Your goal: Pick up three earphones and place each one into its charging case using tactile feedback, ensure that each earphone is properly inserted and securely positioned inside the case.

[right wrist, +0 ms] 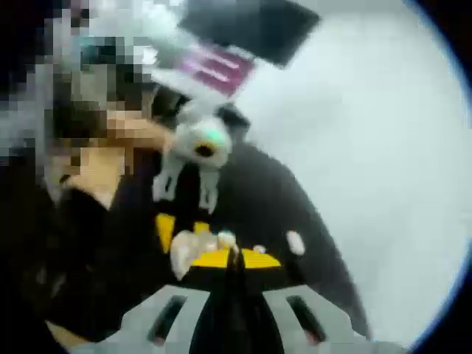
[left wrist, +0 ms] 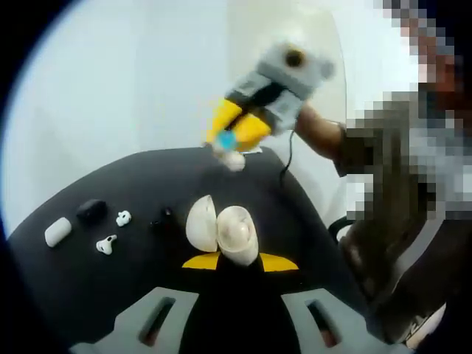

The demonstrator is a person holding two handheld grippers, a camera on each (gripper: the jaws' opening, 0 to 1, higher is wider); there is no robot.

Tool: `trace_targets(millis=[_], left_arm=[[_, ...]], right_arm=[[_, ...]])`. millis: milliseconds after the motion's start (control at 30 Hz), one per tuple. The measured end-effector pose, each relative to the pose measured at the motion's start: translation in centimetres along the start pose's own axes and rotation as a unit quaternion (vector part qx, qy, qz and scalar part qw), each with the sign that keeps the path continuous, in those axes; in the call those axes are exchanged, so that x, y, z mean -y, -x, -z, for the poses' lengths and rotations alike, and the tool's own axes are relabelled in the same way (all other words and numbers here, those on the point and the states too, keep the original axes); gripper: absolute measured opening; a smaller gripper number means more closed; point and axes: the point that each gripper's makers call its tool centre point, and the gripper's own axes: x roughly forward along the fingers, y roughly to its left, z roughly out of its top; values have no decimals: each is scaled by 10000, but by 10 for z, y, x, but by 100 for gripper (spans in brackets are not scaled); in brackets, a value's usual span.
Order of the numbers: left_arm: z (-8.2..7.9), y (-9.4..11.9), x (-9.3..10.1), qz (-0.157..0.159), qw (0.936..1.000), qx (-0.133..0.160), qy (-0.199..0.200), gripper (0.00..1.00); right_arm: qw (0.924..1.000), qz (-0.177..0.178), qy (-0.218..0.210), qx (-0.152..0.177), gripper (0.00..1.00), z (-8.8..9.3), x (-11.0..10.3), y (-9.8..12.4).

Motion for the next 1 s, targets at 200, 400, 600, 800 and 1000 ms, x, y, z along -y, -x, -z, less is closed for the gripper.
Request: trace_targets(millis=[200,400,600,800,1000], left_arm=[[0,1,-1,-6,10000,6,5,15],[1,2,-2,-9,10000,4,1,15],[1,2,-2,-11,10000,2,-6,15],[1,1,-2,-17,10000,-1,-15,15],[0,1,-2,-15,10000,-2,-19,15]], right_arm=[[9942,140,959,-471,6,6,-5,-10],[9812,119,1713,-875,6,11,-11,-19],[9751,99,1944,-1063,6,15,-15,-23],[9712,127,2076,-1161,6,18,-14,-24],[9575,160,2561,-1317,7,19,-16,-26]])
